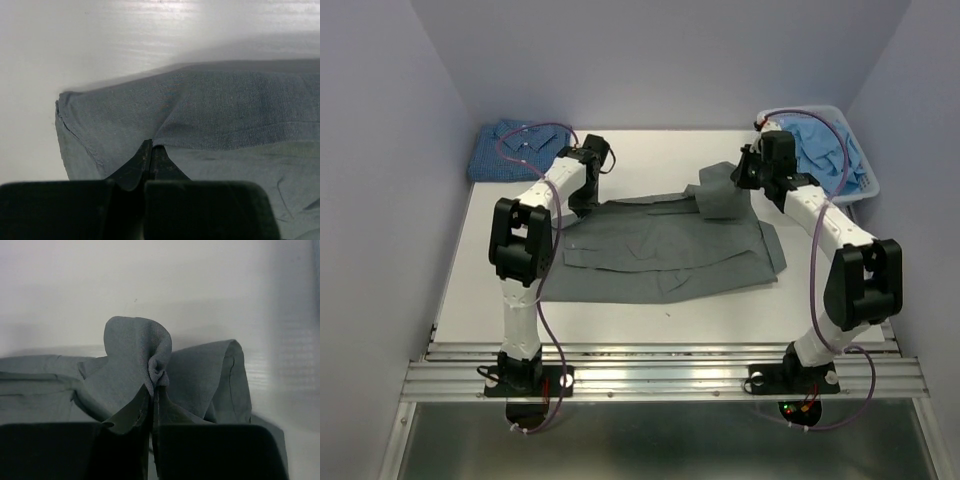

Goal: Fold and stack the long sleeve shirts
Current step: Fold the shirt

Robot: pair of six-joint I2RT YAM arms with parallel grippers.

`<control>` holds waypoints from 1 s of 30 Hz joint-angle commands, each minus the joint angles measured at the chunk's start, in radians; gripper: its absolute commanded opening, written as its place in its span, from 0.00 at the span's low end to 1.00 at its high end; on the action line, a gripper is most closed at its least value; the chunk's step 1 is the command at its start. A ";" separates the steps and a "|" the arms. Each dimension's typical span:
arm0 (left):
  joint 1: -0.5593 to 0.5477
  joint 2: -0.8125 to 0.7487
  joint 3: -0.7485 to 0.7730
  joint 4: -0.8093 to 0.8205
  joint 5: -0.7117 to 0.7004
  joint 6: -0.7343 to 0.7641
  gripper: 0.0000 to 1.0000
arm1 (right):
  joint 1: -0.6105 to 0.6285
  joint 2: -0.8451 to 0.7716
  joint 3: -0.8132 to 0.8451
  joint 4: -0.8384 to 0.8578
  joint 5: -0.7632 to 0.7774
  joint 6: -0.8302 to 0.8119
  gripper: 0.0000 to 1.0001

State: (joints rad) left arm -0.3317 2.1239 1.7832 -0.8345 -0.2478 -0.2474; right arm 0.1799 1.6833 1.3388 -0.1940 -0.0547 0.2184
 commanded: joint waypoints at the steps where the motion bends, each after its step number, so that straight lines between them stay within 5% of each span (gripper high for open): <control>1: -0.024 -0.108 -0.057 -0.008 -0.022 -0.018 0.00 | 0.000 -0.127 -0.093 -0.005 -0.043 0.076 0.02; 15: -0.079 -0.148 -0.071 -0.110 -0.151 -0.044 0.00 | 0.000 -0.294 -0.204 -0.263 -0.093 0.147 0.03; 25: -0.073 -0.125 -0.056 -0.201 -0.237 -0.151 0.00 | 0.000 -0.257 -0.017 -0.524 -0.063 0.085 0.07; 30: -0.073 -0.124 -0.067 -0.193 -0.231 -0.165 0.00 | 0.000 -0.208 0.049 -0.564 -0.201 0.099 0.06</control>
State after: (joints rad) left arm -0.4103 2.0499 1.7191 -0.9874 -0.4377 -0.3756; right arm 0.1799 1.4490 1.3270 -0.6910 -0.1421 0.3286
